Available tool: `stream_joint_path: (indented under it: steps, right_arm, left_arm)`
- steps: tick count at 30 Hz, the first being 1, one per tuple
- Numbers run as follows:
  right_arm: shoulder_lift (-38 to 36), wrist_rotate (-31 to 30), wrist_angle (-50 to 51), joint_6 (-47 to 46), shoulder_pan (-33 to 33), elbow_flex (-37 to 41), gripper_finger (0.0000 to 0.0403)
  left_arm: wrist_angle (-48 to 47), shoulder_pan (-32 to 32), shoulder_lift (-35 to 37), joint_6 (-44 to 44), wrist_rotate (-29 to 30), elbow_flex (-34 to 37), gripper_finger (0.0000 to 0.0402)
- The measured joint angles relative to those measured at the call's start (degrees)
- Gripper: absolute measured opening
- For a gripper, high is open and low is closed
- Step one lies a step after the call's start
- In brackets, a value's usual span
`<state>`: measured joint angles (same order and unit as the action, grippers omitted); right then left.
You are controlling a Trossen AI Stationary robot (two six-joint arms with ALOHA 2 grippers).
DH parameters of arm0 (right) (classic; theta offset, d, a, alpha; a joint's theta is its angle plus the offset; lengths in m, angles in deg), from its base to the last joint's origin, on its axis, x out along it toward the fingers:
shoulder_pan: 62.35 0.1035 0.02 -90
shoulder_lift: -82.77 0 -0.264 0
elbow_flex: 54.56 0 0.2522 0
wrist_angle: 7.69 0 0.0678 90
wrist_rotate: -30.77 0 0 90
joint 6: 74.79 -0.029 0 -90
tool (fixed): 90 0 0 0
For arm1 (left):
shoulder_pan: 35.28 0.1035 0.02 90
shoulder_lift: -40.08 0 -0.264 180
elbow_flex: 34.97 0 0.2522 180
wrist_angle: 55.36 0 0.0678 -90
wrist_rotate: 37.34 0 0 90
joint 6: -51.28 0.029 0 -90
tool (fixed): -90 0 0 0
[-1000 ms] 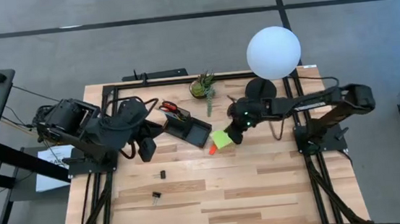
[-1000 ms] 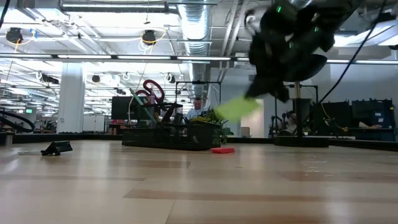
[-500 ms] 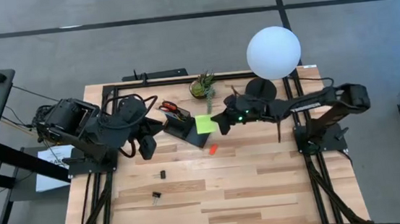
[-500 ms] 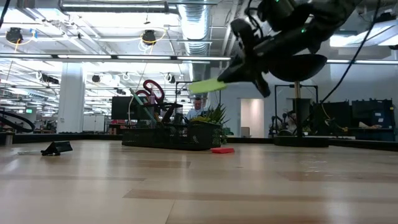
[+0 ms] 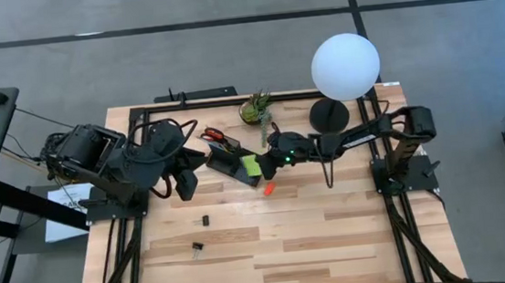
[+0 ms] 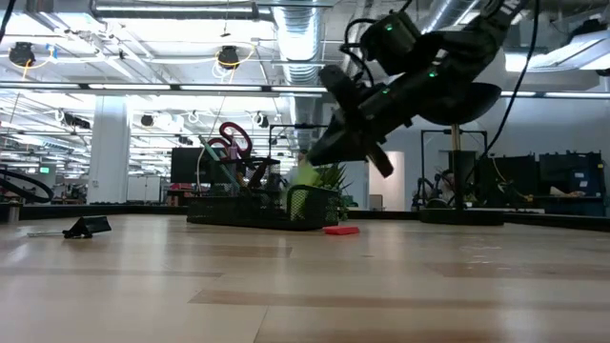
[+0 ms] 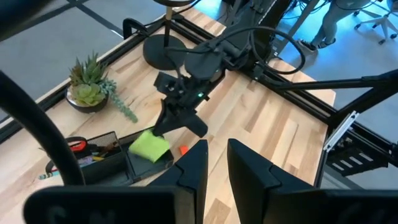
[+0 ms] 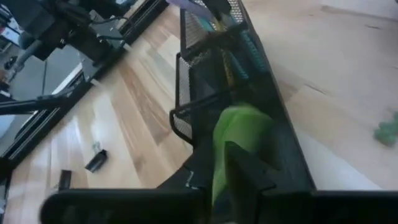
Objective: Pick and place office supplies into organizer
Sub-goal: Put the green sticky note into the black desk organizer, then put the orange eraser into the black desk organizer
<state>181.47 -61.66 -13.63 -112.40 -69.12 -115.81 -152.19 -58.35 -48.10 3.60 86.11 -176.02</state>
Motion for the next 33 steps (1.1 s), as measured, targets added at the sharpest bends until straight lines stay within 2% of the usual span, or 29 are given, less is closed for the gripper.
stream_joint_path:
  steps: [5,8,14,18,22,24,27,29,33]
  right_arm:
    - [1.10,2.16,6.60,1.56,-1.27,-2.70,0.0074]
    - [0.92,2.24,7.22,3.22,-1.67,-3.14,0.0094]
    - [-3.82,3.84,6.84,5.58,-0.99,-3.14,0.0108]
    - [-8.98,11.65,7.23,12.28,0.65,-3.14,0.0107]
    - [-12.64,21.27,11.18,25.01,4.11,-3.15,0.0108]
    - [-13.03,20.71,16.92,32.83,6.27,-3.22,0.0109]
    - [-11.28,14.84,23.85,40.82,8.83,-3.14,0.0109]
    - [-9.32,13.11,25.99,43.00,9.29,-3.11,0.0109]
    - [-4.99,14.39,25.12,44.28,8.16,-3.12,0.0109]
  left_arm:
    - [-0.02,0.00,0.00,0.00,-0.92,0.00,0.0056]
    - [-0.03,0.00,0.00,0.00,-1.59,0.00,0.0056]
    - [-0.93,0.01,0.00,0.02,-1.60,0.00,0.0056]
    - [-2.18,0.00,0.00,0.02,-1.68,0.00,0.0056]
    - [-3.02,0.00,0.00,0.02,-1.66,0.00,0.0056]
    - [-3.53,0.00,0.00,0.02,-1.67,0.00,0.0056]
    - [-3.55,0.00,-0.02,0.02,-1.66,0.00,0.0056]
    - [-3.56,0.00,-0.02,0.02,-1.66,0.00,0.0056]
    - [-3.52,0.00,-0.02,0.01,-1.70,0.00,0.0056]
